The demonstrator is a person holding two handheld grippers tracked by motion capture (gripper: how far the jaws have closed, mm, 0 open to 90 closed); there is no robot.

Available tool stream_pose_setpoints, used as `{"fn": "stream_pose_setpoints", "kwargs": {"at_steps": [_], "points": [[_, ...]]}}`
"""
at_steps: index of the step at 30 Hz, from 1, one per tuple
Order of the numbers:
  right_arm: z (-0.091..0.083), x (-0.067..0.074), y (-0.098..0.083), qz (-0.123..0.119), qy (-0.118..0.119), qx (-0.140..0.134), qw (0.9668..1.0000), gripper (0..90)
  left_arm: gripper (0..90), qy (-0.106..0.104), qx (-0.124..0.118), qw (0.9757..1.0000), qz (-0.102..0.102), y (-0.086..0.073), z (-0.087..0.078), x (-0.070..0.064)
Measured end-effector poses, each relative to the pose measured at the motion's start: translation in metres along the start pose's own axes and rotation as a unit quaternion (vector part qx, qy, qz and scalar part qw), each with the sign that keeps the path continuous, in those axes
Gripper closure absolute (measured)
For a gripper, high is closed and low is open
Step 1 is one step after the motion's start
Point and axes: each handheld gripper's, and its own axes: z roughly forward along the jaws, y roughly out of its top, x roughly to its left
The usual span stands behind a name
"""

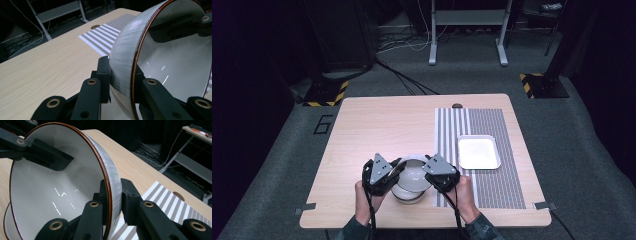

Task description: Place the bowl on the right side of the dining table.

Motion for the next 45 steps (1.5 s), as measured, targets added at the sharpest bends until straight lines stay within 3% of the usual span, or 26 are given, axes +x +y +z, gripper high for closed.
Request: {"fn": "stream_pose_setpoints", "kwargs": {"at_steps": [26,45], "points": [[-0.019,-0.016,-0.009,0.011,-0.028,-0.003,0.9996,80.3,76.8,-0.027,-0.01,0.9995,0.016,0.018,0.015,-0.013],[-0.027,-0.032,-0.029,0.031,-0.046,-0.001,0.9985,80.6,77.0,-0.043,0.003,0.9985,0.034,0.026,0.038,-0.028]]}}
